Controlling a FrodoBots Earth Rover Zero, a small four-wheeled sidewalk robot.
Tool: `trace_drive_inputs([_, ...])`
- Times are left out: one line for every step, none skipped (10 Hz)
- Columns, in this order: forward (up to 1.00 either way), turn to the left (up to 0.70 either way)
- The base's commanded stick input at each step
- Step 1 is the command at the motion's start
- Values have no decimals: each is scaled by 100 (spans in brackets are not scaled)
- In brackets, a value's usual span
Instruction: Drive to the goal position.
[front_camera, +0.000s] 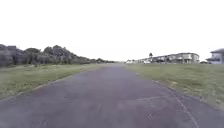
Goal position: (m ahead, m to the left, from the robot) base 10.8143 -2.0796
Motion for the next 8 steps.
trace_drive_inputs([0, 0])
trace_drive_inputs([0, 0])
trace_drive_inputs([-3, 0])
trace_drive_inputs([-56, 0])
trace_drive_inputs([-15, 0])
trace_drive_inputs([4, 0])
trace_drive_inputs([4, 0])
trace_drive_inputs([46, 0])
